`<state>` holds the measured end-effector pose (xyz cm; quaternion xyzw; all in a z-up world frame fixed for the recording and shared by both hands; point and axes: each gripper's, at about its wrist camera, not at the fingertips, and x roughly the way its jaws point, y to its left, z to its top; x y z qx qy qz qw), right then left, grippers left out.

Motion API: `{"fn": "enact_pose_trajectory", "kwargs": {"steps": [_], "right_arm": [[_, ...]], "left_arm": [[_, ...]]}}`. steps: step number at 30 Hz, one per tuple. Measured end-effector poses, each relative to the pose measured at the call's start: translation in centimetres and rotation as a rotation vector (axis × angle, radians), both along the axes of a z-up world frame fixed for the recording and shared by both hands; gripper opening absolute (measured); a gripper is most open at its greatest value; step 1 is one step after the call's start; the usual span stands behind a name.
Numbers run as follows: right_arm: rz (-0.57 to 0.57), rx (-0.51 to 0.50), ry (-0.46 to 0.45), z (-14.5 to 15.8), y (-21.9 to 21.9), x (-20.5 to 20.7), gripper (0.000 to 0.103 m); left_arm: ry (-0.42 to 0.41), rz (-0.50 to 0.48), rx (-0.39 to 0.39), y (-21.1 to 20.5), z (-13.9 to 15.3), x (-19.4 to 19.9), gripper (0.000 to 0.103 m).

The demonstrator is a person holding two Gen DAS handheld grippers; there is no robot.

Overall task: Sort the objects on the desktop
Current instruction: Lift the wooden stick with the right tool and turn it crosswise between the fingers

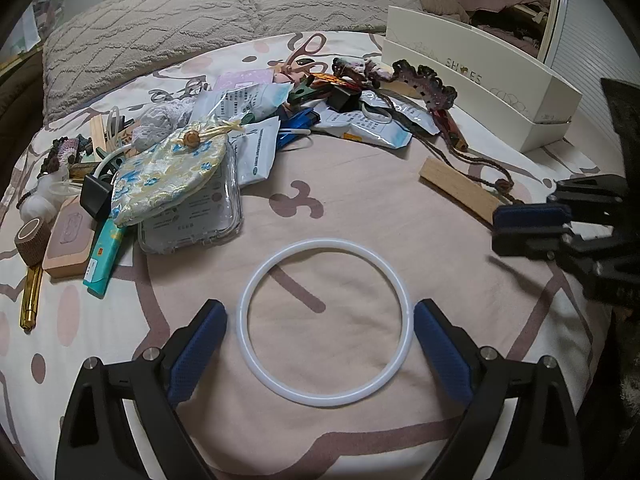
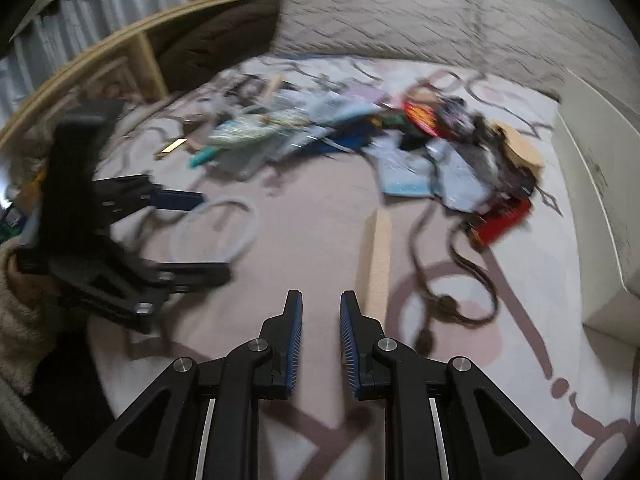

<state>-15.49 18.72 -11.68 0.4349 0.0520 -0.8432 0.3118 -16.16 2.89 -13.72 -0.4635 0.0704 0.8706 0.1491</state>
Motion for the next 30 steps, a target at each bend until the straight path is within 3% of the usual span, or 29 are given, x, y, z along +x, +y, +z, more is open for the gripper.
{"fn": "enact_pose_trajectory", "kwargs": {"steps": [6, 15, 20, 27, 30], "right_arm": [[-0.041, -0.001, 0.015, 0.7, 1.4, 0.1, 0.019], [0.147, -0.041, -0.082, -0.1, 0.6, 1.9, 0.019], [0.077, -0.003, -0.088, -0.5, 1.2, 1.2, 0.019], [-0.107, 0.032, -0.058, -0.5, 4.3, -0.7, 0.019], [-0.177, -0.007, -0.049, -0.7, 5.5, -1.9, 0.019]], "left_arm": [[0.000, 0.000, -0.001, 0.0, 0.0, 0.0, 0.096], [0.000, 0.000, 0.000, 0.0, 0.0, -0.1, 0.096], [0.000, 0.000, -0.001, 0.0, -0.1, -0.1, 0.096], [0.000, 0.001, -0.002, 0.0, -0.1, -0.1, 0.097], [0.000, 0.006, -0.005, 0.0, -0.3, -0.1, 0.099]]}}
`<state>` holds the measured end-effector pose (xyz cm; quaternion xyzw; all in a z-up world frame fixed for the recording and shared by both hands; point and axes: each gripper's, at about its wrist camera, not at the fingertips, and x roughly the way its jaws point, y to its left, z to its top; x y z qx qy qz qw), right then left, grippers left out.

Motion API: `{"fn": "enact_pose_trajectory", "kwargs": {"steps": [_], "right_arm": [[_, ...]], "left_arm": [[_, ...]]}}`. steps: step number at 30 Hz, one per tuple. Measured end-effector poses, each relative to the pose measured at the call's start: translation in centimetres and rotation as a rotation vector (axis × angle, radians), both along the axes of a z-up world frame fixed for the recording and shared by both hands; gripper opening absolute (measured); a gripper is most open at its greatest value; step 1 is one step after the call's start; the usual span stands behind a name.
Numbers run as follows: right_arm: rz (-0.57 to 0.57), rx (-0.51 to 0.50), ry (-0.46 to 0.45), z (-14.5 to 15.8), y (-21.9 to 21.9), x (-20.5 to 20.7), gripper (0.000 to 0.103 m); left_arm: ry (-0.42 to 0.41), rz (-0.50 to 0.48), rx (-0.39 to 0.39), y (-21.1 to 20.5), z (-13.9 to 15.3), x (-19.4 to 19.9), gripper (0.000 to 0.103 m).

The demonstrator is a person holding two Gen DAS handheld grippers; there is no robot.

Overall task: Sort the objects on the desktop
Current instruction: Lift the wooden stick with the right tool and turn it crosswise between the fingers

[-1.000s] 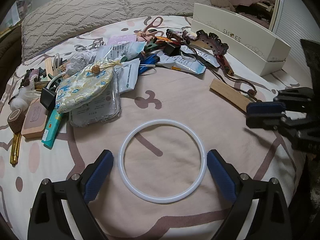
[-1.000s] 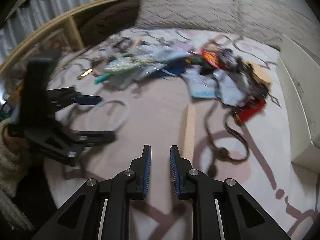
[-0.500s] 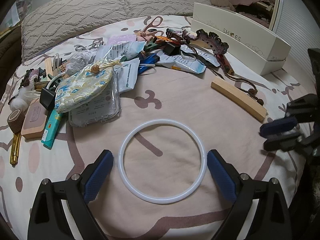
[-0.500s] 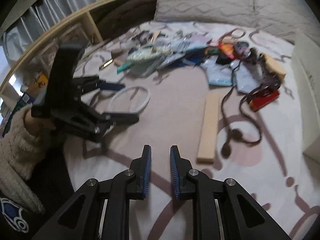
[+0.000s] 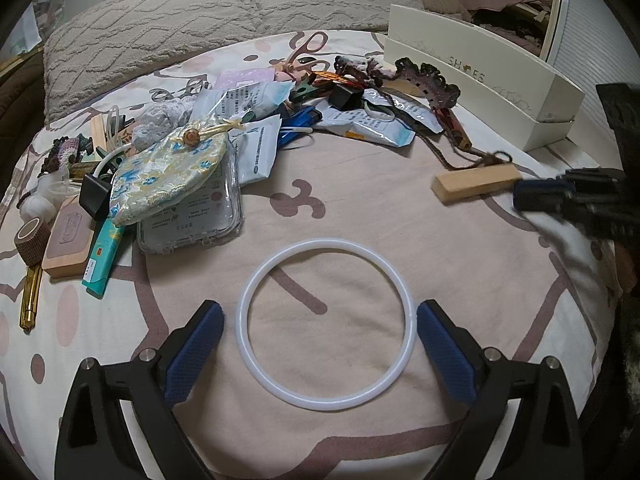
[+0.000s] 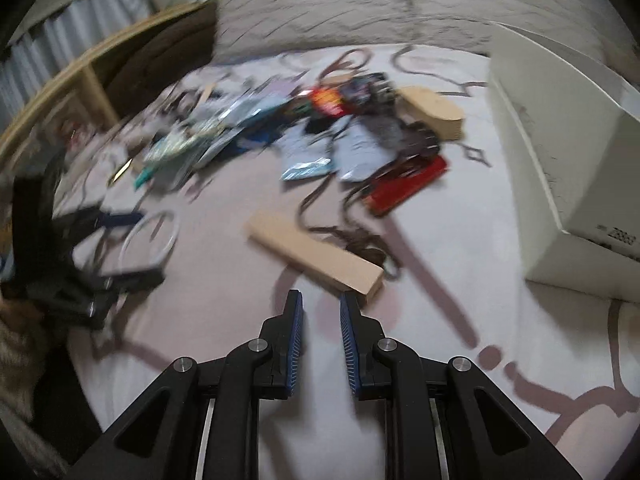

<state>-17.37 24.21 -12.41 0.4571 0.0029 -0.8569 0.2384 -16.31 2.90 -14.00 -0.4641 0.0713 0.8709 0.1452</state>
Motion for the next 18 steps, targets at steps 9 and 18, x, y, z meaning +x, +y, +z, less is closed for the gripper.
{"fn": "enact_pose_trajectory", "kwargs": {"steps": [9, 18], "right_arm": [[-0.089, 0.020, 0.030, -0.2, 0.5, -1.8, 0.019], [-0.169, 0.037, 0.119, 0.8, 0.4, -0.6, 0.098]], "left_arm": [[-0.001, 0.002, 0.000, 0.0, 0.0, -0.1, 0.100], [-0.023, 0.023, 0.022, -0.5, -0.5, -0.5, 0.103]]}}
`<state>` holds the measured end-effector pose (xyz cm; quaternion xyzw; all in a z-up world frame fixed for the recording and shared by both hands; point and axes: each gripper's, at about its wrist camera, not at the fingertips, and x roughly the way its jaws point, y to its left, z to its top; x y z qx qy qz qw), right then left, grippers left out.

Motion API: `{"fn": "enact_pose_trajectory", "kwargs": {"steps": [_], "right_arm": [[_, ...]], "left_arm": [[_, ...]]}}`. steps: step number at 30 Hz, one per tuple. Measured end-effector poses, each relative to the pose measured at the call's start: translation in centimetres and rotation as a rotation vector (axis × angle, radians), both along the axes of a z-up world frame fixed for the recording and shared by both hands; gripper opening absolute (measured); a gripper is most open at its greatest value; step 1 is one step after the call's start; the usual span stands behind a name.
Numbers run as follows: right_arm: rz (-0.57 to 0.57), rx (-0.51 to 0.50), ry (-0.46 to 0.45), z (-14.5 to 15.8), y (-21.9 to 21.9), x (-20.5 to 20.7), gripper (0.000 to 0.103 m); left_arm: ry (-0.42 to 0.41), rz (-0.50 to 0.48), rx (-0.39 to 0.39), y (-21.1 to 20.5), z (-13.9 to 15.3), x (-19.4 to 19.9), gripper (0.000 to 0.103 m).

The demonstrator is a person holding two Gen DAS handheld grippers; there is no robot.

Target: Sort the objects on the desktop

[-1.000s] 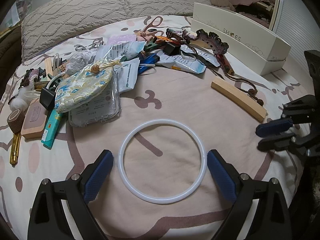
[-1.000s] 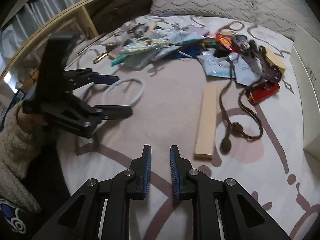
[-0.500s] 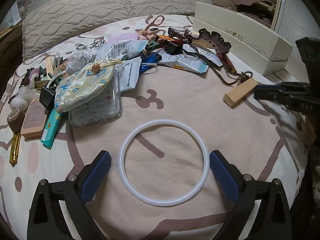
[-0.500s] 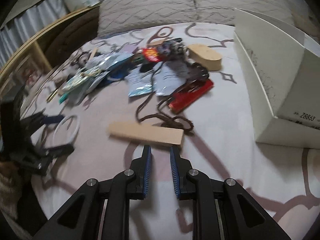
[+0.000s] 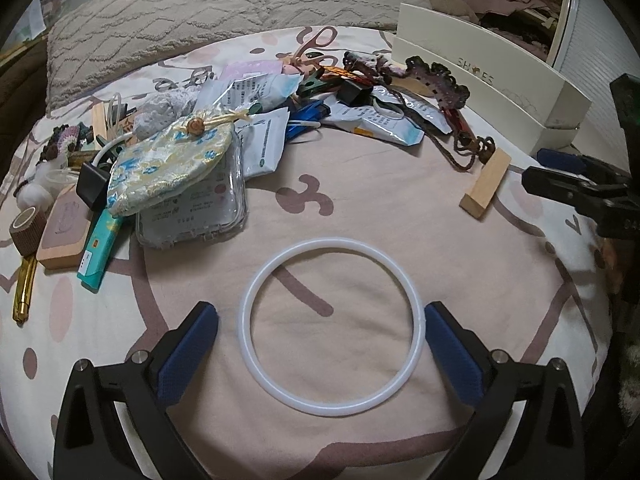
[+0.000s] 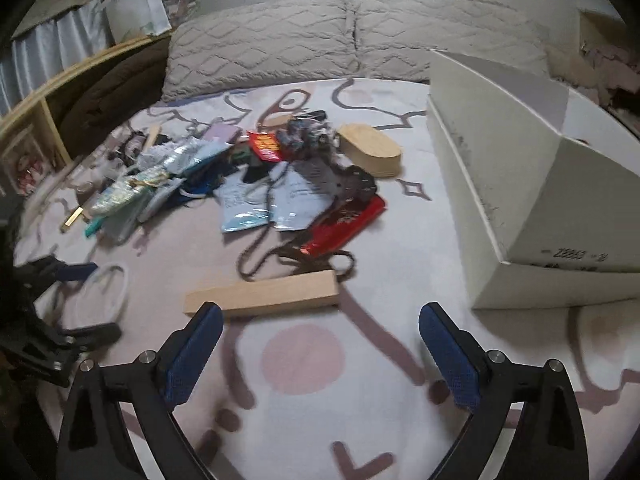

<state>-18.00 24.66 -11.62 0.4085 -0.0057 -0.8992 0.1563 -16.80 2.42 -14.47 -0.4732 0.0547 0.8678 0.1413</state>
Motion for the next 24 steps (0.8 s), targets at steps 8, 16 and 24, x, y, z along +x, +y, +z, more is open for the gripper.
{"fn": "enact_pose_trajectory", "kwargs": {"steps": [8, 16, 24], "right_arm": [[0.074, 0.138, 0.025, -0.5, -4.9, 0.1, 0.099], [0.060, 0.218, -0.014, -1.7, -5.9, -1.1, 0.103], [0.082, 0.207, -0.064, -2.5, -6.2, -2.2, 0.103]], "left_arm": [[-0.009, 0.008, 0.003, 0.0, -0.1, -0.1, 0.103], [-0.003, 0.020, 0.012, 0.1, -0.1, -0.3, 0.103], [0.006, 0.043, 0.015, 0.2, 0.0, -0.4, 0.103]]}}
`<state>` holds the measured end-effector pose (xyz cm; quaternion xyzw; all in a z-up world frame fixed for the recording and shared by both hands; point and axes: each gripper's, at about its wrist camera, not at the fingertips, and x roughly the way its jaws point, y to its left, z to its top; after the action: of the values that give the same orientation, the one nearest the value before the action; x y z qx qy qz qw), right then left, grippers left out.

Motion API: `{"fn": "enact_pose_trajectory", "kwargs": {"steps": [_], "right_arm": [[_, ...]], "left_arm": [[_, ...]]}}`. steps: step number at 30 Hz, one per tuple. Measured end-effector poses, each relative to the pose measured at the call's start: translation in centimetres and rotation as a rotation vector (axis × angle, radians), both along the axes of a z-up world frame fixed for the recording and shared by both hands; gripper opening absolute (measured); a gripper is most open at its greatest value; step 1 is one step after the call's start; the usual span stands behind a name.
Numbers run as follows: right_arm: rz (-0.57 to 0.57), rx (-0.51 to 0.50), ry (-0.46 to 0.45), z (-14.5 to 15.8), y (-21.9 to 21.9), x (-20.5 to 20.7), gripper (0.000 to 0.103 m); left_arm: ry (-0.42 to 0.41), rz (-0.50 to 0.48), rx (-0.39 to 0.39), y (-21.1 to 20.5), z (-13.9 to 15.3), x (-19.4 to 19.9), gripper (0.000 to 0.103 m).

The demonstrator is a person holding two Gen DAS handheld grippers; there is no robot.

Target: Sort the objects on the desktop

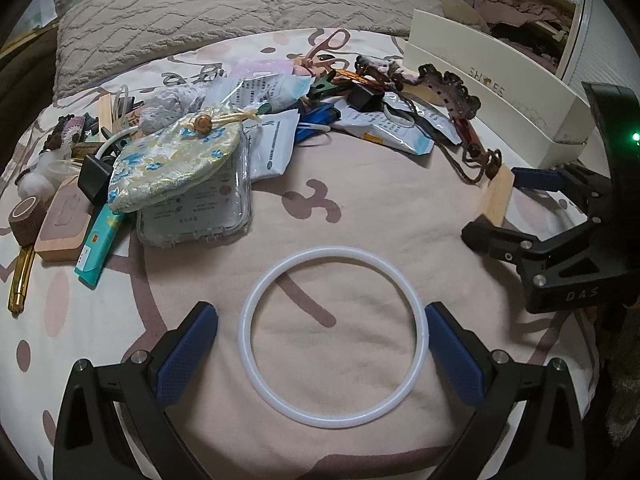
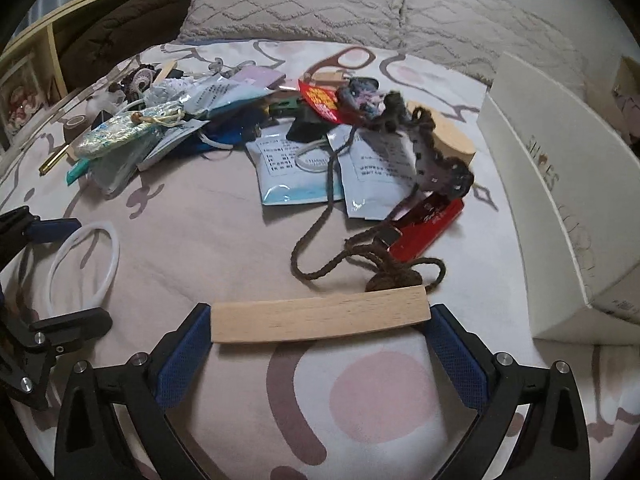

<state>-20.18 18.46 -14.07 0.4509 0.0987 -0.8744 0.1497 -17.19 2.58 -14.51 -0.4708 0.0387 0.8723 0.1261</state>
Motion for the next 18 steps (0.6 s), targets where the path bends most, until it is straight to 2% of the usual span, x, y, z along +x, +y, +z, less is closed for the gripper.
{"fn": "enact_pose_trajectory", "kwargs": {"steps": [3, 8, 13, 17, 18], "right_arm": [[-0.005, -0.039, -0.023, -0.2, 0.6, -0.2, 0.103], [-0.010, -0.026, -0.014, -0.5, 0.4, 0.1, 0.103], [-0.009, -0.053, -0.011, -0.5, 0.8, 0.0, 0.103], [-0.007, -0.053, 0.030, -0.1, 0.8, 0.7, 0.103], [-0.008, -0.046, 0.047, 0.0, 0.7, 0.9, 0.100]], "left_arm": [[0.002, 0.000, -0.008, 0.1, 0.0, 0.0, 0.103], [0.008, -0.002, -0.015, 0.2, 0.0, 0.1, 0.102], [0.031, -0.012, -0.019, 0.3, 0.3, 0.4, 0.092], [0.046, -0.025, -0.024, 0.6, 0.5, 0.7, 0.084], [0.049, -0.025, -0.027, 0.7, 0.6, 0.7, 0.084]]}}
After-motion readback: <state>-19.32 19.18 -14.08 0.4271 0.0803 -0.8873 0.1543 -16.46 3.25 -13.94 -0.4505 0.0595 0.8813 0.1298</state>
